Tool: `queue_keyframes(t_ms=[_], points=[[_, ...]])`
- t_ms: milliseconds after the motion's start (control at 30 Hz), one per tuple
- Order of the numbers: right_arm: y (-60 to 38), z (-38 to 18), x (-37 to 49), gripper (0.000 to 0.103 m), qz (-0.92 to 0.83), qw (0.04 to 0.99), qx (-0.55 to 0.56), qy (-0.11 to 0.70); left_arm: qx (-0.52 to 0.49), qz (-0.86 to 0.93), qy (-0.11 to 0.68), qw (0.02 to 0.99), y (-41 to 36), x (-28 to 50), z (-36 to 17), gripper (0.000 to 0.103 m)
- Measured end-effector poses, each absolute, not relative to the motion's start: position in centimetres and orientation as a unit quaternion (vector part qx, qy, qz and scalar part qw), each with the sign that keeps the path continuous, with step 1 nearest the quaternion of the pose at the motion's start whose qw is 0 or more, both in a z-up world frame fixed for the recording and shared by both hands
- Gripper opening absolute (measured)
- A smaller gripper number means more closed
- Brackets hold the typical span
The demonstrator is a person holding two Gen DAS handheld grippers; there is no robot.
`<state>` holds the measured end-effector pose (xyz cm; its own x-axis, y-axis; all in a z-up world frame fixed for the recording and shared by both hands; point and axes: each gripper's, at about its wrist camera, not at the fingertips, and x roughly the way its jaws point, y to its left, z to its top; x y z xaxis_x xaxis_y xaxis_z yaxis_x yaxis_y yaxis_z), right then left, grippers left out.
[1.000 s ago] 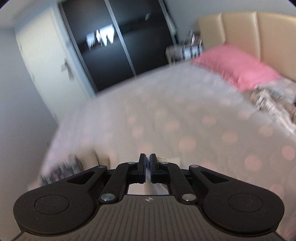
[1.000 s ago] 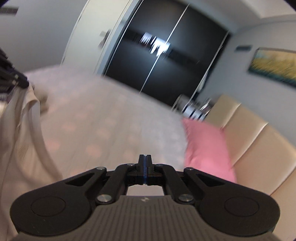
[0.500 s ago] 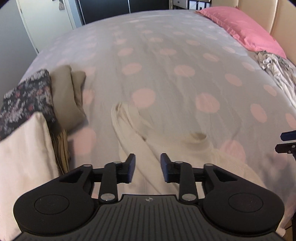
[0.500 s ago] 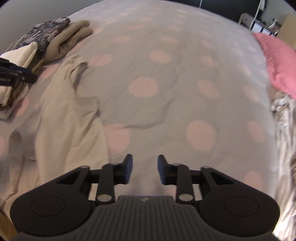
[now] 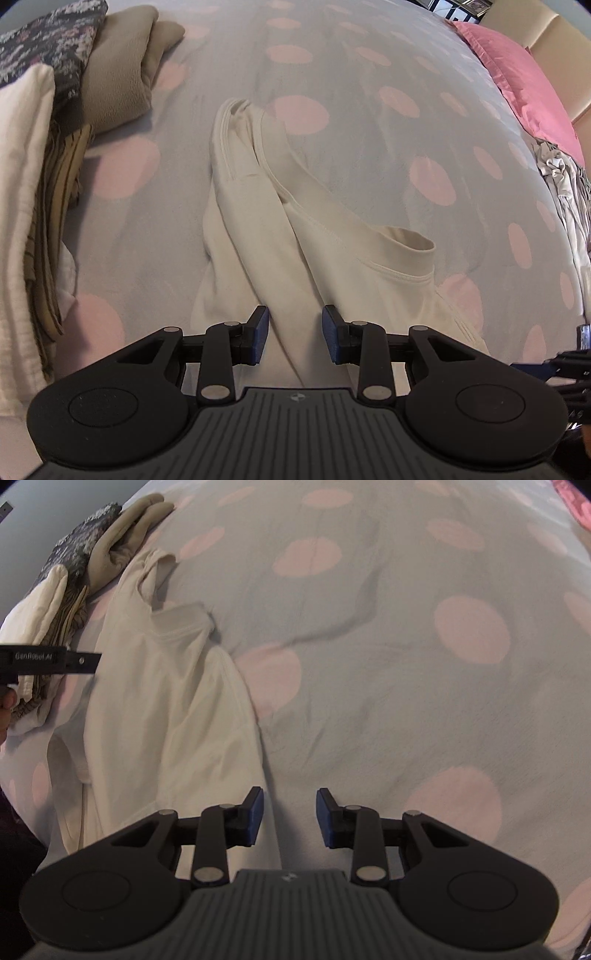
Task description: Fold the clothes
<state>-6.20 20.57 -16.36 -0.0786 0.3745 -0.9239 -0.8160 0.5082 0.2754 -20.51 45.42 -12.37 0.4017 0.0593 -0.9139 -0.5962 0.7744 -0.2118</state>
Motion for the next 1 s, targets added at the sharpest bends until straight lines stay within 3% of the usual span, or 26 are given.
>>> queue_keyframes(t_ms=[100,167,200,233,333,1000], points=[[21.0,-17.0,-7.5,0.037,0.468,0.646,-0.214,0.564,-0.272,0.209,0.513,0.787,45.4,-20.5,-13.1,0.030],[21.3,-16.9,-8.2,0.030,0.477,0.646,-0.231,0.549,-0.282,0.211,0.516,0.781,45.4,-20.5,-13.5,0.030],[21.4,-16.7,-8.4,0.015,0.480,0.646,-0.234,0.545,-0.285,0.212,0.516,0.780,45.4,-20.5,-13.6,0.026],[21.5,-16.5,-8.5,0.003,0.483,0.645,-0.237,0.542,-0.279,0.212,0.515,0.782,45.3,-20.4,-13.4,0.015],[21.5,-15.7,-8.6,0.001,0.477,0.663,-0.242,0.523,-0.262,0.216,0.509,0.791,45.0,-20.4,-12.7,0.000],[18.8,-4.2,4.6,0.001,0.296,0.828,-0.185,0.440,-0.198,0.360,0.402,0.818,51.1,-22.9,-0.1,0.000]])
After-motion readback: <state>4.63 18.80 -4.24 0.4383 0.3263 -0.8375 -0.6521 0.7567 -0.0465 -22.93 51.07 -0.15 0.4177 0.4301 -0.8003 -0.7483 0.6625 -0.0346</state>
